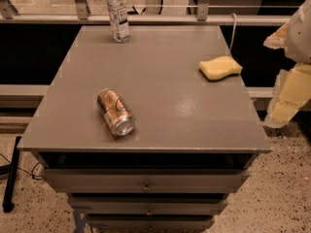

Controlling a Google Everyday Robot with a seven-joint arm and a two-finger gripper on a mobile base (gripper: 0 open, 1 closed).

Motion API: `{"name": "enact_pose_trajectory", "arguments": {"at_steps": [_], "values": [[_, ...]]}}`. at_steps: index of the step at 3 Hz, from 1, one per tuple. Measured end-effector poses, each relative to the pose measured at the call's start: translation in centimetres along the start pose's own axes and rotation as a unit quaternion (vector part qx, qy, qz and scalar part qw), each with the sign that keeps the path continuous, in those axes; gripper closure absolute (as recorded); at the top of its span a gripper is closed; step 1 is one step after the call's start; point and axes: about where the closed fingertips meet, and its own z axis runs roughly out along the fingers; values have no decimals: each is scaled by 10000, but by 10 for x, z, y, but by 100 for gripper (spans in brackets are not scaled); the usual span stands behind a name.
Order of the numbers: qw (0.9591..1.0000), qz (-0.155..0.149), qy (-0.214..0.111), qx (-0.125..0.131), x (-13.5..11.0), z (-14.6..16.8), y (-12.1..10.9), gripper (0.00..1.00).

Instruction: Move sponge near blue plastic bottle

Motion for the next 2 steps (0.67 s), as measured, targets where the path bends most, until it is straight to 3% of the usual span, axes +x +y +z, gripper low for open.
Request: {"name": "enact_pose_trajectory", "arguments": {"at_steps": [2], "values": [[9999,-59,-100,108,-3,3,-6,0]]}}
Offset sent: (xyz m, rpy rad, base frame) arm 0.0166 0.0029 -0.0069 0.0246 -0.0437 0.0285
